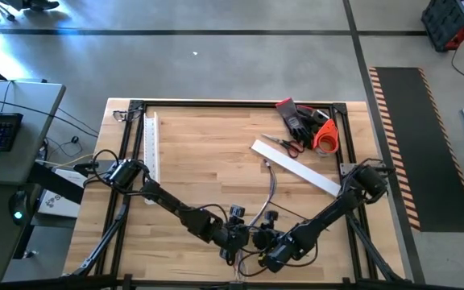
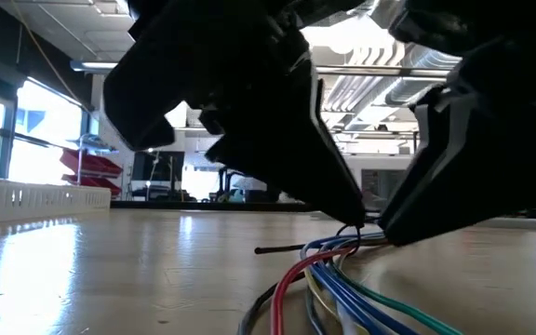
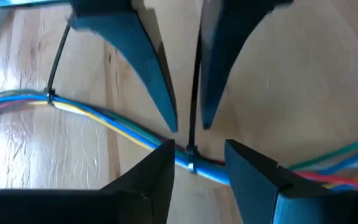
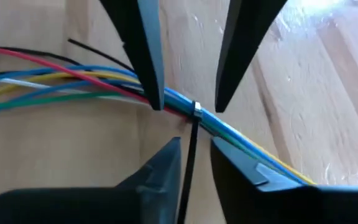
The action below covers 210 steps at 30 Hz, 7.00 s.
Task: Ziptie cables
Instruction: Wrap the zip tie on the cable
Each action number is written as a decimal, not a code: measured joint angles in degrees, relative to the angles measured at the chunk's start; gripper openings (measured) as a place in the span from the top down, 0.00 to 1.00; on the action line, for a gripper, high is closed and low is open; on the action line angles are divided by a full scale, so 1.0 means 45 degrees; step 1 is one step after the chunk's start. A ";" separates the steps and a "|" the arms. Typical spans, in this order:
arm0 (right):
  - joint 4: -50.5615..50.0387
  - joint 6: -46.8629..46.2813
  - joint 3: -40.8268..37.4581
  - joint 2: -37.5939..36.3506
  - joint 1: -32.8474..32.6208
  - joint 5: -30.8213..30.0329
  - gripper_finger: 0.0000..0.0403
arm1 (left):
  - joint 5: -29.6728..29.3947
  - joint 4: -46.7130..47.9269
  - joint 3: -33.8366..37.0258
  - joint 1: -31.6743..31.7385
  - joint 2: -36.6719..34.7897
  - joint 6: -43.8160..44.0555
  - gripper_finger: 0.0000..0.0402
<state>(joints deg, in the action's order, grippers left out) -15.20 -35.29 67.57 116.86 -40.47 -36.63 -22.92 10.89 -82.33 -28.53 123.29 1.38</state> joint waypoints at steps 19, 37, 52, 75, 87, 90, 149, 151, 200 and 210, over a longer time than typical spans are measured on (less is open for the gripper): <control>-0.0757 -0.1571 0.0000 0.0053 -0.0835 -0.0878 1.00 | 0.0293 -0.1798 -0.0004 0.0264 0.0754 -0.0571 0.79; -0.0952 -0.1952 0.0007 0.0050 -0.0871 -0.0439 1.00 | 0.0828 -0.2101 -0.0004 0.0340 0.0912 -0.0556 0.99; -0.4082 -0.4997 0.0259 -0.0035 -0.2014 -0.0095 0.98 | 0.0977 -0.1455 -0.0034 0.0364 0.0885 -0.0349 1.00; 0.0109 -0.1261 -0.0393 -0.0010 -0.0695 -0.0858 0.86 | 0.0986 -0.1412 -0.0014 0.0325 0.0873 -0.0328 1.00; -0.0792 -0.2951 -0.0369 -0.0001 -0.1477 -0.1048 1.00 | 0.1234 -0.1403 -0.0031 0.0332 0.0902 -0.0141 1.00; -0.1979 -0.4739 -0.0364 -0.0001 -0.2357 -0.1198 1.00 | 0.1485 -0.1373 -0.0038 0.0335 0.0902 -0.0027 1.00; 0.2248 0.1613 -0.0787 0.0606 -0.1030 -0.1670 0.89 | 0.1642 -0.1389 0.0000 0.0296 0.0897 0.0018 1.00; 0.2253 0.1588 -0.0782 0.0606 -0.1030 -0.1705 0.85 | 0.1642 -0.1388 0.0000 0.0296 0.0897 0.0022 1.00; -0.0433 -0.1701 -0.0763 -0.0258 -0.2235 -0.2044 0.97 | 0.1603 -0.1174 -0.0003 0.0243 0.0878 0.0109 1.00; 0.0715 -0.0538 -0.0772 -0.0258 -0.1201 -0.1599 0.71 | 0.1593 -0.1257 0.0000 0.0223 0.0878 0.0098 1.00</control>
<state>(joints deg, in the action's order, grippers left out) -11.98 -37.72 64.10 115.70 -45.87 -43.82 -15.75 5.23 -82.32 -27.53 127.24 1.82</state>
